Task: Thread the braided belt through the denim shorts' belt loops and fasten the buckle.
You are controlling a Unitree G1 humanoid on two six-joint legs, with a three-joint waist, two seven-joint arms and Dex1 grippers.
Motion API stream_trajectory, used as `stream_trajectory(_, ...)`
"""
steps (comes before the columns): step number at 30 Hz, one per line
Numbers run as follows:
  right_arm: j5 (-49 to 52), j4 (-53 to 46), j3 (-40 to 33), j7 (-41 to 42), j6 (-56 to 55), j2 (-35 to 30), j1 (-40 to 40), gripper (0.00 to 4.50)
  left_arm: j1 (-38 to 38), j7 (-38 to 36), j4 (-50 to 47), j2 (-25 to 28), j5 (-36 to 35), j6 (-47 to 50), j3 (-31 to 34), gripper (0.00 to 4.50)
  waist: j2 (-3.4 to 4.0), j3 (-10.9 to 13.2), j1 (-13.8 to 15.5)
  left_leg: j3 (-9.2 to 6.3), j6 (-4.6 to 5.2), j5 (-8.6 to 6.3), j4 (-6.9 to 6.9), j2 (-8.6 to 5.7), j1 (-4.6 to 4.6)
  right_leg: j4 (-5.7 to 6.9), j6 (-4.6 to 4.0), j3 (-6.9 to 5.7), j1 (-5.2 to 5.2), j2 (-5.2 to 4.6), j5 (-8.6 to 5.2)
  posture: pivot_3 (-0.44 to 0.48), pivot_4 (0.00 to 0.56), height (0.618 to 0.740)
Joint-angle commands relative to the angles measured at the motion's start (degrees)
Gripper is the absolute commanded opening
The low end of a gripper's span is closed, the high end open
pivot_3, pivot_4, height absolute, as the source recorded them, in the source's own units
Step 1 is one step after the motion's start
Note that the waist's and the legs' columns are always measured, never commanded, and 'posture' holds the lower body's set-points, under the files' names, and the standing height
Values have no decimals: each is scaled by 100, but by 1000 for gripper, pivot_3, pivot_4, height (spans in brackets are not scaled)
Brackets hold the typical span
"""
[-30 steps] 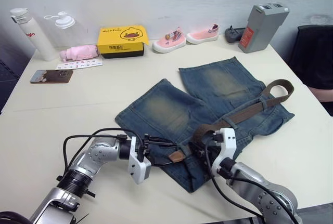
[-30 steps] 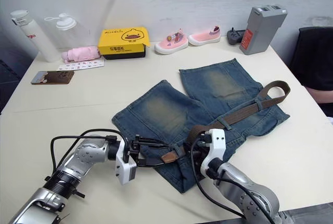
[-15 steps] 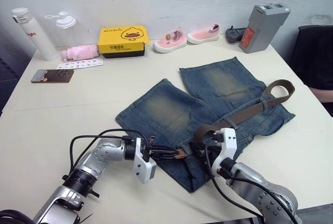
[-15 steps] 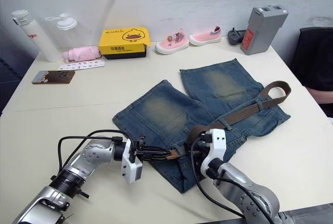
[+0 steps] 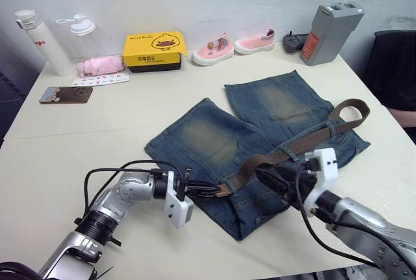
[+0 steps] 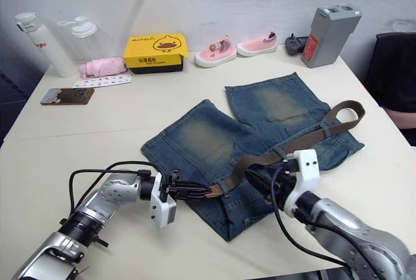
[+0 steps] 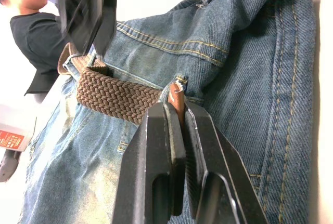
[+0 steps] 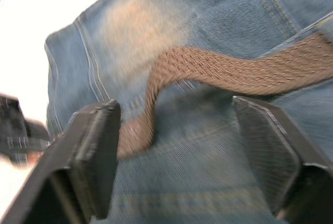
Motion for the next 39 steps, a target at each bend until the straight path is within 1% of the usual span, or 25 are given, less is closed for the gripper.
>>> stream_trajectory(1,-1019,-62,114,495,-72,-704,305,2577,19,32,-20,109,-261,-63,43,0,2,0,6,2,0,0,1,-1,0,0,0,1,0,-1,0,0,150,712)
stream_trajectory(2,-1321,30,249,535,-75,-849,354,2201,31,24,-22,134,-291,-74,45,0,0,1,5,3,0,0,2,-3,1,0,0,0,1,-2,0,0,150,712)
stream_trajectory(4,-1639,286,491,418,-27,-815,308,1289,78,-9,-50,221,-385,-90,54,0,-13,-1,2,5,0,0,6,-3,1,0,0,0,2,-2,0,0,150,712)
stream_trajectory(6,-1989,409,736,377,20,-784,252,385,133,-41,-70,337,-505,-122,84,0,-10,-1,-2,4,-4,2,8,-1,1,0,0,-3,4,0,0,0,150,712)
stream_trajectory(7,-2050,417,819,360,68,-729,228,121,189,-54,-58,466,-590,-241,132,0,-9,-1,-2,4,-4,3,7,-1,2,0,0,-2,4,0,0,0,150,712)
stream_trajectory(9,-2086,376,914,378,157,-609,206,121,310,-96,-24,738,-798,-476,197,0,-12,-2,-10,-1,-5,3,7,1,6,0,0,-1,5,0,0,0,150,712)
stream_trajectory(13,-1988,217,1002,389,378,-326,106,121,725,-493,366,1836,-1366,-1208,162,0,-20,-6,-47,-5,-14,6,0,13,10,0,-4,-2,5,9,-2,0,150,712)
stream_trajectory(15,-2057,205,1056,392,441,-245,83,121,920,-705,876,2457,-1640,-1774,72,0,-17,-6,-72,-6,-17,4,-16,13,12,2,-15,-1,2,6,-8,0,150,712)
stream_trajectory(16,-2088,197,1077,394,465,-214,79,121,954,-769,1072,2631,-1725,-1981,19,0,-16,-6,-72,-9,-18,3,-17,15,15,4,-17,-3,-1,7,-9,0,150,712)
stream_trajectory(19,-2146,185,1162,402,542,-111,36,121,992,-961,2506,3516,-1683,-3159,-212,0,-23,-10,-71,-14,-12,-4,-17,24,23,8,-22,-6,-3,-2,-12,0,150,712)
stream_trajectory(21,-2171,174,1217,395,608,-17,-34,121,863,-1121,3613,4039,-1466,-3660,-248,0,-36,-16,-87,-15,-6,-14,-19,25,20,10,-31,-12,-10,3,-17,0,150,712)
stream_trajectory(23,-2210,170,1252,417,647,59,-74,121,634,-1241,4271,4268,-1264,-3757,-261,0,-44,-21,-122,-12,-4,-23,-25,23,21,16,-48,-19,-17,15,-26,0,150,712)
stream_trajectory(26,-2276,176,1275,461,697,105,-101,121,225,-1327,4986,4408,-869,-3757,-192,0,-38,-30,-143,-2,10,-31,-27,17,23,23,-55,-44,-12,10,-30,0,150,712)
stream_trajectory(29,-2340,217,1296,510,720,123,-152,121,7,-1306,5197,4376,-750,-3757,-193,0,-34,-29,-145,2,13,-33,-25,13,24,35,-53,-44,-14,5,-30,0,150,712)
stream_trajectory(31,-2380,239,1309,529,757,153,-201,0,-74,-1211,5055,4247,-990,-3757,-337,814,-36,-29,-145,2,13,-33,-27,16,23,55,-60,-50,-15,7,-37,0,150,712)
stream_trajectory(32,-2392,245,1315,534,776,167,-227,0,-112,-1169,4948,4181,-1134,-3757,-447,954,-39,-29,-146,2,13,-33,-27,17,23,58,-62,-51,-15,7,-40,0,150,712)
stream_trajectory(33,-2400,251,1314,545,793,170,-243,0,-155,-1117,4837,4118,-1205,-3757,-486,1498,-38,-29,-149,2,13,-33,-27,19,24,66,-64,-52,-15,7,-46,0,150,712)
stream_trajectory(34,-2408,253,1311,556,806,173,-252,0,-187,-1089,4770,4083,-1240,-3757,-509,1748,-39,-28,-149,1,12,-33,-28,19,25,73,-65,-52,-15,7,-48,0,150,712)
stream_trajectory(36,-2432,282,1309,587,867,179,-275,0,-446,-1040,4633,3977,-1391,-3757,-651,2561,-56,-17,-145,-2,10,-31,-26,19,44,80,-65,-51,-16,3,-48,0,150,712)
stream_trajectory(38,-2501,326,1344,625,925,184,-289,0,-710,-964,4396,3913,-1655,-3757,-879,3364,-68,-21,-132,-2,5,-29,-25,19,43,81,-65,-57,-14,4,-48,0,150,712)
stream_trajectory(39,-2521,336,1353,623,959,205,-303,0,-782,-939,4228,3940,-1794,-3757,-1026,3856,-73,-23,-132,-3,5,-29,-24,19,43,81,-65,-57,-11,2,-48,0,150,712)
